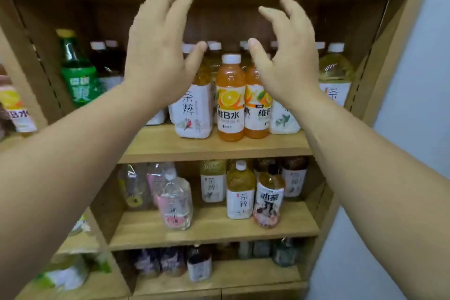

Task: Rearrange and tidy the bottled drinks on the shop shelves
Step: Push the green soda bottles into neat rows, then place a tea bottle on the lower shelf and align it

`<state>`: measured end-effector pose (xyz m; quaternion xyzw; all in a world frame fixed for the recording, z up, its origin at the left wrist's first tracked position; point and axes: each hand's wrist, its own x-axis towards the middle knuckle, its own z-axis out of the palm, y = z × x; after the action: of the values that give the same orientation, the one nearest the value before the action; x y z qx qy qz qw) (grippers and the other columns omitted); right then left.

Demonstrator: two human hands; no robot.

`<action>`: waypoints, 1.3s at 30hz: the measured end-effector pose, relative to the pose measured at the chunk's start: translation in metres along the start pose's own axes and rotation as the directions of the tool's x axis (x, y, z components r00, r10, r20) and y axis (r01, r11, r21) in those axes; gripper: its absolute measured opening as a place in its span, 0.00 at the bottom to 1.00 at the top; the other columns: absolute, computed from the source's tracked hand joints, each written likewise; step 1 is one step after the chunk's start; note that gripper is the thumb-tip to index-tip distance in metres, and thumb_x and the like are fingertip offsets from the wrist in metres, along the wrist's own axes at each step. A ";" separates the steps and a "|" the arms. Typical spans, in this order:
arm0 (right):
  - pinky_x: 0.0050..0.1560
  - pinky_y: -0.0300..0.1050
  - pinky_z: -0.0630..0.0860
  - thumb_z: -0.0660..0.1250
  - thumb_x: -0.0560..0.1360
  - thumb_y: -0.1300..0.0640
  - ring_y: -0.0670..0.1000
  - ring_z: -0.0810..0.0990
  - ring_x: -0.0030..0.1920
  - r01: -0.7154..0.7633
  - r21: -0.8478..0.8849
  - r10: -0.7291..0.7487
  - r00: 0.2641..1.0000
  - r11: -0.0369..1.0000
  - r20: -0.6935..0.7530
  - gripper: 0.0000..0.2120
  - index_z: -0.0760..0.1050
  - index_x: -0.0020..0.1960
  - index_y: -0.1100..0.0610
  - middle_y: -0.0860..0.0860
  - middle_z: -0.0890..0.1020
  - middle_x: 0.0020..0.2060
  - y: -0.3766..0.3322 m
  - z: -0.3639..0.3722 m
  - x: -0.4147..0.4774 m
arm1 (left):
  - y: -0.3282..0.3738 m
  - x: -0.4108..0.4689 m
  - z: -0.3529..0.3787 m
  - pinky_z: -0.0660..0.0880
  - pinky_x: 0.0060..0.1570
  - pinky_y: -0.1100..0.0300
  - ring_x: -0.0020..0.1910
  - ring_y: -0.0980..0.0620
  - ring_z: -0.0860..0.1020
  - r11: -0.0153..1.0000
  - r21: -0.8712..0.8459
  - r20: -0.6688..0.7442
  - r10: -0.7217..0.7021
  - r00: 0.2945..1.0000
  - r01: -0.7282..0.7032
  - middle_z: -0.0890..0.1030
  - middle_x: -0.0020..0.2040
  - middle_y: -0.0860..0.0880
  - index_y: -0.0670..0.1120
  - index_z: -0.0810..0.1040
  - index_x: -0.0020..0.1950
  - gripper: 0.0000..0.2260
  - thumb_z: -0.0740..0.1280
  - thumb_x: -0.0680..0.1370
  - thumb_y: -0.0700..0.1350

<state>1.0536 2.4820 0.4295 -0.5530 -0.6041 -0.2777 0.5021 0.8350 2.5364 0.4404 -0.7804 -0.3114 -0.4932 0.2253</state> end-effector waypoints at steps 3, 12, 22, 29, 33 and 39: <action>0.70 0.42 0.62 0.66 0.77 0.46 0.54 0.68 0.73 -0.047 0.047 0.046 0.999 0.998 0.029 0.22 0.76 0.68 0.53 0.55 0.72 0.71 -0.005 0.014 -0.047 | -0.008 -0.058 0.006 0.64 0.70 0.49 0.70 0.38 0.69 0.997 -0.065 0.044 -0.042 0.998 0.045 0.72 0.70 0.38 0.39 0.71 0.73 0.26 0.66 0.79 0.51; 0.50 0.39 0.75 0.70 0.77 0.53 0.47 0.78 0.51 -0.362 0.240 0.251 0.884 0.901 0.394 0.09 0.80 0.57 0.54 0.45 0.76 0.52 -0.009 0.053 -0.273 | -0.025 -0.286 0.014 0.74 0.44 0.59 0.44 0.59 0.76 0.843 -0.244 0.419 -0.355 0.836 0.480 0.78 0.45 0.56 0.48 0.80 0.53 0.10 0.69 0.76 0.52; 0.54 0.46 0.79 0.72 0.78 0.54 0.40 0.78 0.51 -0.759 -0.104 0.575 0.388 0.642 0.720 0.06 0.81 0.55 0.51 0.43 0.79 0.50 -0.005 0.126 -0.454 | -0.056 -0.453 0.075 0.77 0.46 0.59 0.45 0.60 0.78 0.685 -0.015 0.856 -0.368 0.363 0.728 0.81 0.50 0.57 0.53 0.80 0.55 0.09 0.75 0.76 0.49; 0.50 0.31 0.71 0.71 0.79 0.53 0.42 0.75 0.60 -0.824 -0.172 0.562 0.200 0.539 0.802 0.15 0.74 0.64 0.44 0.39 0.75 0.57 0.013 0.208 -0.507 | -0.070 -0.506 0.169 0.76 0.59 0.55 0.58 0.54 0.78 0.689 0.007 0.938 -0.256 0.235 0.725 0.75 0.63 0.53 0.52 0.71 0.73 0.27 0.74 0.76 0.51; 0.56 0.36 0.76 0.70 0.79 0.51 0.43 0.76 0.62 -0.780 -0.152 0.514 0.240 0.607 0.824 0.19 0.75 0.69 0.47 0.42 0.77 0.61 0.037 0.249 -0.517 | -0.060 -0.526 0.224 0.77 0.57 0.54 0.56 0.52 0.80 0.613 -0.062 0.939 -0.232 0.255 0.788 0.78 0.57 0.52 0.53 0.74 0.70 0.26 0.75 0.73 0.48; 0.60 0.50 0.78 0.65 0.81 0.45 0.52 0.83 0.55 -0.830 -0.179 0.477 0.116 0.528 0.872 0.16 0.81 0.61 0.55 0.54 0.85 0.54 0.053 0.294 -0.519 | -0.059 -0.559 0.271 0.73 0.42 0.60 0.47 0.51 0.81 0.644 0.000 0.901 -0.331 0.279 0.765 0.83 0.44 0.54 0.52 0.81 0.55 0.13 0.77 0.72 0.47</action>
<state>0.9554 2.5546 -0.1567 -0.7181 -0.4842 0.4046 0.2935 0.7851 2.6091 -0.1769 -0.7764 -0.5156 -0.1521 -0.3290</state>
